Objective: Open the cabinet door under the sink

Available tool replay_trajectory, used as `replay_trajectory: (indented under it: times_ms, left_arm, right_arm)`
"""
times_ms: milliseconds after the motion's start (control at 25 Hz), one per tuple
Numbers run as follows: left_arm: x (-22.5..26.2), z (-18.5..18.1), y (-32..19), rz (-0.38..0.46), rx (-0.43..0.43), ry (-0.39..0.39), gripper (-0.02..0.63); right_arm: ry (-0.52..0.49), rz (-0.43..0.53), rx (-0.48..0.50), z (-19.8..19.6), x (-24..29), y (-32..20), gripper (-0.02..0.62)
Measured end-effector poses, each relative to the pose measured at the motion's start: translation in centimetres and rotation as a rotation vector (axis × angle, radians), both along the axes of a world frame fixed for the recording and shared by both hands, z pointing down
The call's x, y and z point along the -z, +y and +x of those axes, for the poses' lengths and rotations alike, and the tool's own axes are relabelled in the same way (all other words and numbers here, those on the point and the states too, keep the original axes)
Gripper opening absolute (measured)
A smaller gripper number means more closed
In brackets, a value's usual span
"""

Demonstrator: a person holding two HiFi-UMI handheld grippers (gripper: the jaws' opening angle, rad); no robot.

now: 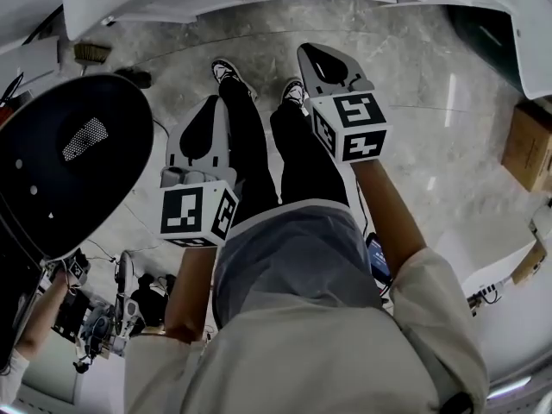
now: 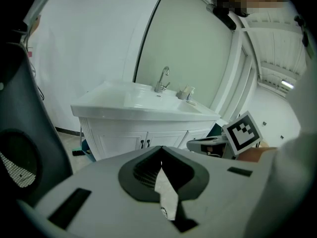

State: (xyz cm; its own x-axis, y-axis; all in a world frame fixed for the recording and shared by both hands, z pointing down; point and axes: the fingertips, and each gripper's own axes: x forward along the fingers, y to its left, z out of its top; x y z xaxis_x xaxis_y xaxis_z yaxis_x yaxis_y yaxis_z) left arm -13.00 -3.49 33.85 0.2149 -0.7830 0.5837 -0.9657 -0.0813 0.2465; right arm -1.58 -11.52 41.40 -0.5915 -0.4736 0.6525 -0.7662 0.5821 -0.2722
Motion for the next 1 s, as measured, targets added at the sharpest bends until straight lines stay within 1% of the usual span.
replay_trajectory:
  times_ms: [200, 320, 560, 720, 1000]
  left_arm:
    - [-1.2, -2.2, 1.1, -0.011, 0.025, 0.001, 0.000]
    - [-2.0, -2.9, 1.7, -0.026, 0.022, 0.008, 0.000]
    - [-3.6, -2.5, 1.5, -0.060, -0.018, 0.027, 0.000]
    - [-4.8, -2.2, 1.1, -0.076, -0.038, 0.047, 0.000]
    - [-6.6, -2.9, 0.5, -0.097, -0.032, 0.068, 0.000]
  right_arm:
    - [0.006, -0.013, -0.019, -1.5, -3.2, -0.6, 0.014]
    - [0.020, -0.015, -0.027, -2.4, -4.6, -1.0, 0.014]
    - [0.033, -0.029, -0.048, -4.0, -7.0, -2.3, 0.015]
    - [0.031, -0.005, -0.067, -5.1, -8.9, -3.8, 0.015]
    - [0.036, -0.013, -0.094, -6.5, -12.5, -6.0, 0.021]
